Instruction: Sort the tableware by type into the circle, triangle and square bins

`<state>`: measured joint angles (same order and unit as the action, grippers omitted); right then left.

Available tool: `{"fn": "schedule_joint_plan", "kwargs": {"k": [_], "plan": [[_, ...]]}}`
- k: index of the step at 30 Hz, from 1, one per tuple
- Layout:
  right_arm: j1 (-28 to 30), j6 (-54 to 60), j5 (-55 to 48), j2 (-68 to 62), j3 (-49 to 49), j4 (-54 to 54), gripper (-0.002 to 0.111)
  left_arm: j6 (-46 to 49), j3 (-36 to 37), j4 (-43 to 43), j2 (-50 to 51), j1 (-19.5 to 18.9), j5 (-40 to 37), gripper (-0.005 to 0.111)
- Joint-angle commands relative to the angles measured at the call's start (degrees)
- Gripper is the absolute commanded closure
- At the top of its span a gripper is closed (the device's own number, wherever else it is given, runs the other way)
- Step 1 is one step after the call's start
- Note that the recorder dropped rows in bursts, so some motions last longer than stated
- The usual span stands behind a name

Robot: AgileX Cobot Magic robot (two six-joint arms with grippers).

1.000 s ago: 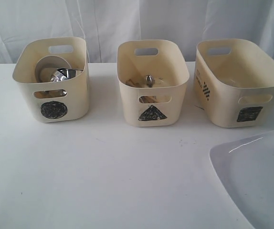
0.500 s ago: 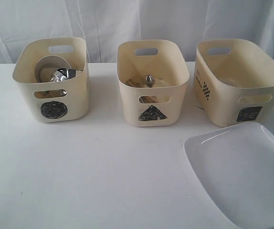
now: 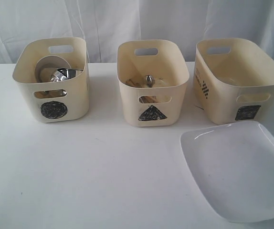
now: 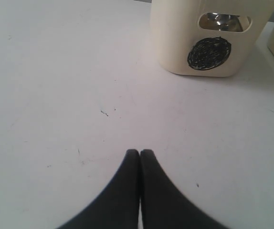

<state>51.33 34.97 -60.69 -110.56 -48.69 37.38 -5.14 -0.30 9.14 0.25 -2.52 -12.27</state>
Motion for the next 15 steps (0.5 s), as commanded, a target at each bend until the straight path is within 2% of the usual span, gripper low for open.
{"fn": "schedule_joint_plan", "kwargs": {"k": [1, 15], "plan": [[0.04, -0.68, 0.54, 0.07, 1.10, -0.25, 0.108, -0.09, 0.30, 0.40, -0.25, 0.45, 0.20, 0.107], [0.04, -0.41, -1.37, 16.97, 5.37, 2.52, 0.108, -0.09, 0.30, 0.40, -0.25, 0.45, 0.20, 0.107]]}}
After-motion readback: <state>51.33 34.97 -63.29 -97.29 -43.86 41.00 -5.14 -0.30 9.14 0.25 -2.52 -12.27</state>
